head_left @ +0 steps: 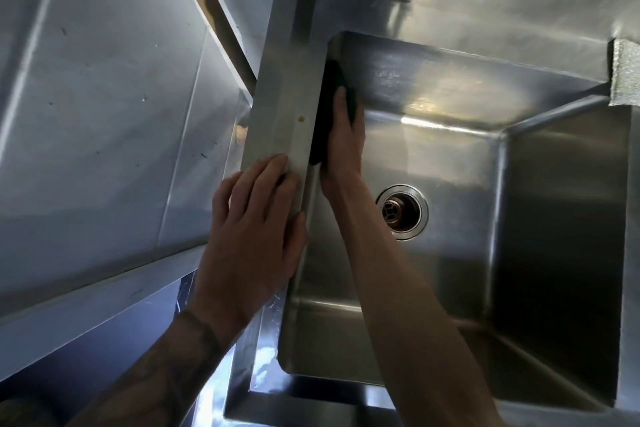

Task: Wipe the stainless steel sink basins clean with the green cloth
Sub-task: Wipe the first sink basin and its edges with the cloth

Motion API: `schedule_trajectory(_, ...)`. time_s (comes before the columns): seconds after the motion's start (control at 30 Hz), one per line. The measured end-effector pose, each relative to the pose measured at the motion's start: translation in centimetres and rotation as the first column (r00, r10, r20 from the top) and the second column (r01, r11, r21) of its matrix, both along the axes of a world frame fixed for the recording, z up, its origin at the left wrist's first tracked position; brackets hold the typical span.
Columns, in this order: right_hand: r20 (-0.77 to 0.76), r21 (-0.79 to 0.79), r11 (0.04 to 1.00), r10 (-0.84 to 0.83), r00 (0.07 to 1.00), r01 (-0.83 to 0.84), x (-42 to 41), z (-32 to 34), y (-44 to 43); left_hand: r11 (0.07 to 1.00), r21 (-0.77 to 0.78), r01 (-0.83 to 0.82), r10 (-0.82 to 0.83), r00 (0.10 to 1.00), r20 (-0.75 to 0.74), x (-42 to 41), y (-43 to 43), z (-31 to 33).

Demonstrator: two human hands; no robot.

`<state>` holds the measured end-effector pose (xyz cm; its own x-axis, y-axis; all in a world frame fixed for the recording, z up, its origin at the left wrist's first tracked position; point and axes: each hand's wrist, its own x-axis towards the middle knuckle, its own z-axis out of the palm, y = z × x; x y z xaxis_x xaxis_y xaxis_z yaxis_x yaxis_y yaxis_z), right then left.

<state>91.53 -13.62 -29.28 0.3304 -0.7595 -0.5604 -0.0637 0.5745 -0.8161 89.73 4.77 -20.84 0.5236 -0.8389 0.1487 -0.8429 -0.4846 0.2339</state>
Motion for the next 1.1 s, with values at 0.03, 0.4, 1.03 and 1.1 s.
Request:
schedule_trajectory(0.03,-0.040,-0.038,0.999,-0.004,0.999,0.003,0.2,-0.3,0.0,1.000,-0.001,-0.001,0.001,1.000,-0.005,0.0,0.0,0.0)
schedule_trajectory(0.4,-0.046,-0.125,0.992,0.025,0.999,-0.031,0.3,1.5,0.0,1.000,-0.005,0.011,-0.011,1.000,-0.005,0.1,-0.2,0.0)
schedule_trajectory(1.03,-0.115,-0.226,0.971,0.056,0.992,-0.081,-1.1,3.6,1.8,1.000,-0.009,0.004,-0.004,1.000,-0.029,0.0,-0.3,0.1)
schedule_trajectory(1.1,-0.090,-0.255,0.962,0.073,0.993,-0.094,-1.5,3.4,2.1,1.000,-0.008,0.006,-0.006,1.000,-0.030,0.1,-0.2,0.0)
